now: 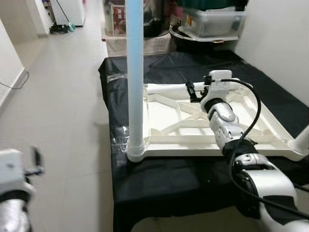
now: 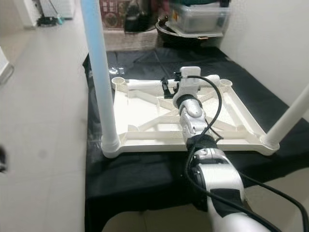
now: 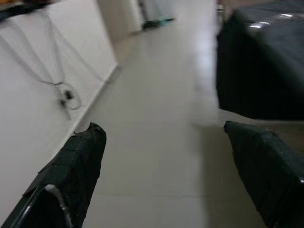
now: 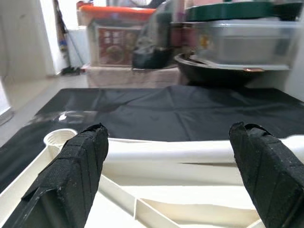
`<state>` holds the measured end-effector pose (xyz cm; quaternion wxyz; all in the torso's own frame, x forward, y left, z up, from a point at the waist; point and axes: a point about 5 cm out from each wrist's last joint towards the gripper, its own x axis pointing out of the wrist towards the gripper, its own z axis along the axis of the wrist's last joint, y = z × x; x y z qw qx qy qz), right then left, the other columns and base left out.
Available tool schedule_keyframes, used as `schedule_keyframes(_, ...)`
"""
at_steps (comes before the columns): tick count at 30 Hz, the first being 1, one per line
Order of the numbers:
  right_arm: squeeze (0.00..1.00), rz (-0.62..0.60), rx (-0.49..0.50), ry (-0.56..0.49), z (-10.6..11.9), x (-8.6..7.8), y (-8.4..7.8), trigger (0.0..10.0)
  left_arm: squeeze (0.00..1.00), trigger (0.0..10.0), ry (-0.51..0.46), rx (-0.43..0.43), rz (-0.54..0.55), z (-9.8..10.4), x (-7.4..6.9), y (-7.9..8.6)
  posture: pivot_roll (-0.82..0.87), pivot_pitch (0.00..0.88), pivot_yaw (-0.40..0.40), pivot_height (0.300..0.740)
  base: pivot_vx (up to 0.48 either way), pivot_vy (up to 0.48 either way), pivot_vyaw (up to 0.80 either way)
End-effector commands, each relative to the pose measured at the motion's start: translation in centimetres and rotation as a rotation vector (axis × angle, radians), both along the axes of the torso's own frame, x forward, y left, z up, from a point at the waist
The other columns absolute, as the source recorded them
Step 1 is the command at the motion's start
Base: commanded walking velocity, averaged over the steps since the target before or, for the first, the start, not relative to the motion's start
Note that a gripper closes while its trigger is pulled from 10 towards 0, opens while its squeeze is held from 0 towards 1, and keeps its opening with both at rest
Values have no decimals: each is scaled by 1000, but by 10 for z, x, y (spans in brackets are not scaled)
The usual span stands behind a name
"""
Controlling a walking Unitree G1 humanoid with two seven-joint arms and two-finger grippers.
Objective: Building children table
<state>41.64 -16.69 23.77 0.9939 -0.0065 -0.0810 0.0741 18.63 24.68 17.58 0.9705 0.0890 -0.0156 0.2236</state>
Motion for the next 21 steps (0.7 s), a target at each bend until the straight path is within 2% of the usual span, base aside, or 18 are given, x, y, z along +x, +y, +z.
schedule_keyframes(1,0,38,-24,54,-9,0,0,10000,0,10000,-3,-2,-53,-1,0,-7,96,136,-71,740,0,0,0)
schedule_keyframes(3,0,202,-118,128,-16,-3,-3,10000,0,10000,51,-14,-176,-14,-3,-24,95,144,-72,740,0,0,0)
schedule_keyframes(4,0,202,-118,128,-16,-3,-3,10000,0,10000,51,-14,-176,-14,-3,-24,95,144,-72,740,0,0,0)
schedule_keyframes(6,0,382,-194,241,-25,-9,-12,10000,0,10000,109,-12,-260,-26,-8,-35,95,144,-72,740,0,0,0)
schedule_keyframes(7,0,431,-233,283,-27,-12,-19,10000,0,10000,122,-17,-285,-29,-9,-39,93,148,-71,740,0,0,0)
schedule_keyframes(10,0,477,-270,314,-28,-15,-26,10000,0,10000,128,-19,-307,-31,-10,-44,93,148,-71,740,0,0,0)
schedule_keyframes(12,0,582,-317,355,-27,-21,-34,10000,0,10000,131,-47,-352,-33,-12,-53,92,154,-70,740,0,0,0)
schedule_keyframes(13,0,643,-315,363,-27,-24,-36,10000,0,10000,146,-52,-387,-36,-13,-58,92,154,-70,740,0,0,0)
schedule_keyframes(15,0,684,-309,367,-26,-26,-37,10000,0,10000,155,-53,-412,-38,-14,-62,92,154,-70,740,0,0,0)
schedule_keyframes(16,0,746,-278,366,-24,-29,-38,10000,0,10000,174,-39,-469,-41,-17,-68,94,158,-72,740,0,0,0)
schedule_keyframes(17,0,746,-278,366,-24,-29,-38,10000,0,10000,174,-39,-469,-41,-17,-68,94,158,-72,740,0,0,0)
schedule_keyframes(21,0,954,-187,378,-24,-38,-33,10000,0,10000,188,-65,-615,-43,-27,-87,94,162,-70,740,0,0,0)
